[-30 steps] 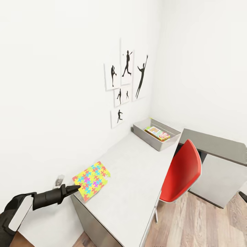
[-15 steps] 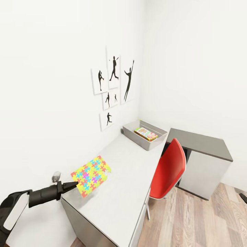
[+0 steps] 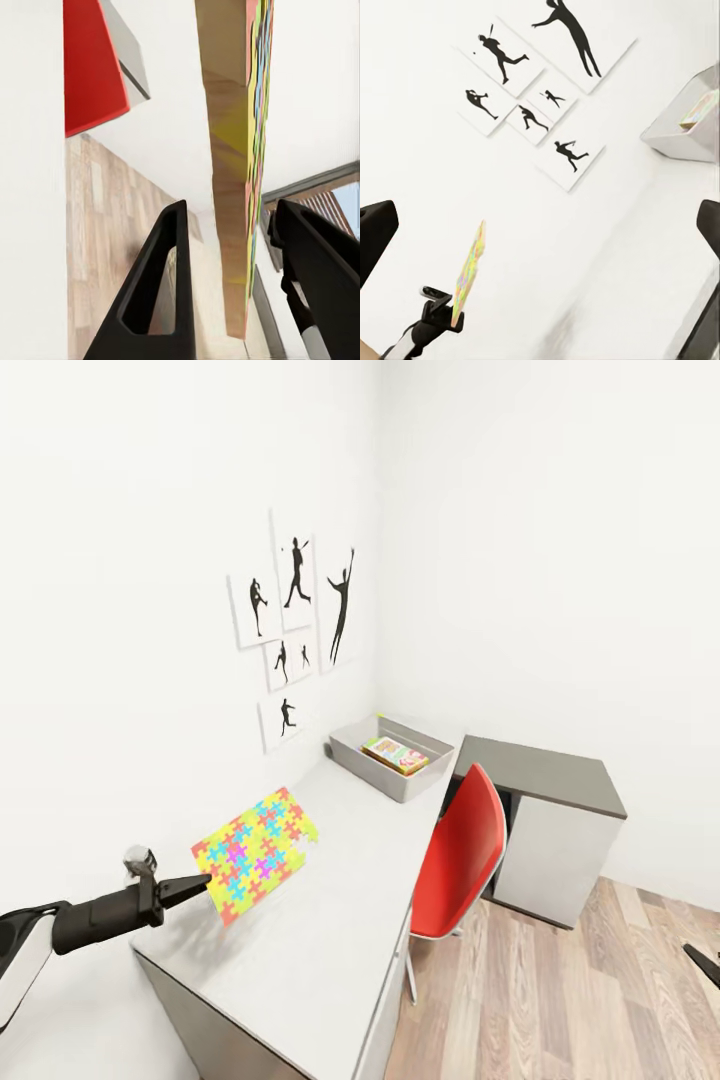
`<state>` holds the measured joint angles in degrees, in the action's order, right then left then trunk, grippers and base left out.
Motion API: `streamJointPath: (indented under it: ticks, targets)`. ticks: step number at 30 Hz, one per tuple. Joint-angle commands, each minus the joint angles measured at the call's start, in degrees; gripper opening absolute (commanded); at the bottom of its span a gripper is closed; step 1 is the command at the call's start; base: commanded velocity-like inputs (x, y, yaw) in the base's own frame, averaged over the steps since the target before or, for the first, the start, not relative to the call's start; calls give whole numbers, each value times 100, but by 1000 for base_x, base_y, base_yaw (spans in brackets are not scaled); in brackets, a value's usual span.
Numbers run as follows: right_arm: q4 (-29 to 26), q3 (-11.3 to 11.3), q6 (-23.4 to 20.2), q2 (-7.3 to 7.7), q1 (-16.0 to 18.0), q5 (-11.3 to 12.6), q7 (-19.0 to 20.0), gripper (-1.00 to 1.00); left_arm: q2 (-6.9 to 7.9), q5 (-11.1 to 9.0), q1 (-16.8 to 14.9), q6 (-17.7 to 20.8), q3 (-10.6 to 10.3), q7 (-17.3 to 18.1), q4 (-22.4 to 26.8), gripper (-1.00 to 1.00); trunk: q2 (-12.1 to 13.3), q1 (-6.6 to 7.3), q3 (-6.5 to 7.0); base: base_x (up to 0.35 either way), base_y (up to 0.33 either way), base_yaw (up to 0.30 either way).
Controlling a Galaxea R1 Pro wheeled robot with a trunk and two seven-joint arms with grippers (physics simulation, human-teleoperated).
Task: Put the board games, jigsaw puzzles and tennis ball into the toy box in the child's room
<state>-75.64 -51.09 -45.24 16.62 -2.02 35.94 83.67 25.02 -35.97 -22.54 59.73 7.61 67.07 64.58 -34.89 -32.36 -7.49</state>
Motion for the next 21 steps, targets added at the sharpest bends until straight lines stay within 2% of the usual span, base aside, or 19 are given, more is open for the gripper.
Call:
streamJointPath:
  ticks: [1,21]
  targets:
    - [8,2,-59,3,-1,11,-2,100,1,1,-4,27,-1,25,2,-100,34,20,17,0,0,-204]
    - [50,2,-108,0,18,-44,-25,100,3,2,0,27,-116,78,11,-100,836,460,520,0,0,-204]
